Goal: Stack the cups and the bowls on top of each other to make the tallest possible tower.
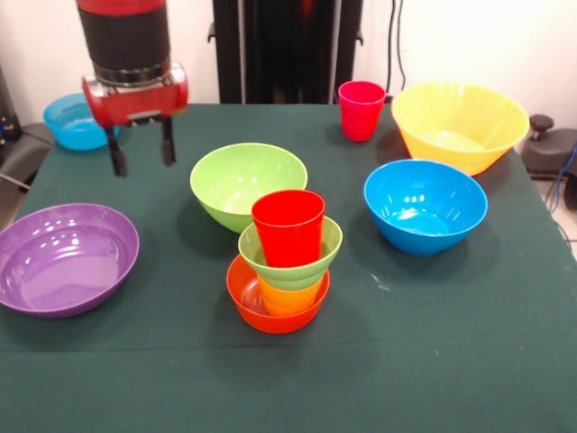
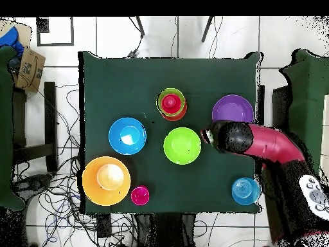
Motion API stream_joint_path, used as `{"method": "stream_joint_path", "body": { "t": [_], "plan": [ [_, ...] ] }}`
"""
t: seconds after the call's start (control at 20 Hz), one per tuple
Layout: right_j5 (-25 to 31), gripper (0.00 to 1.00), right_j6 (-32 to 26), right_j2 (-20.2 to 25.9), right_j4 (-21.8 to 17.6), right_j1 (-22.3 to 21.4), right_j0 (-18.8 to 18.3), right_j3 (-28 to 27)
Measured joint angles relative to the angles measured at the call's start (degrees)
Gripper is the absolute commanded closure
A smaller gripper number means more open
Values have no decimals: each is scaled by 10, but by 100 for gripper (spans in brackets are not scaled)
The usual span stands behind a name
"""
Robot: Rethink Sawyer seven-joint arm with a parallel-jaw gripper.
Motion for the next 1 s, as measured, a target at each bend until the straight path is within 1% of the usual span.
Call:
{"method": "stream_joint_path", "body": {
  "t": [0.25,0.35,0.4,0.5,0.8,1.0],
  "plan": [
    [0,0,9,-2,17,34,28,-37],
    [0,0,22,-4,26,59,42,-64],
    [0,0,23,-4,27,63,44,-68],
    [0,0,30,-6,33,92,56,-102],
    [0,0,31,-7,37,147,70,-172],
    [0,0,31,-7,37,180,74,-214]
  ]
}}
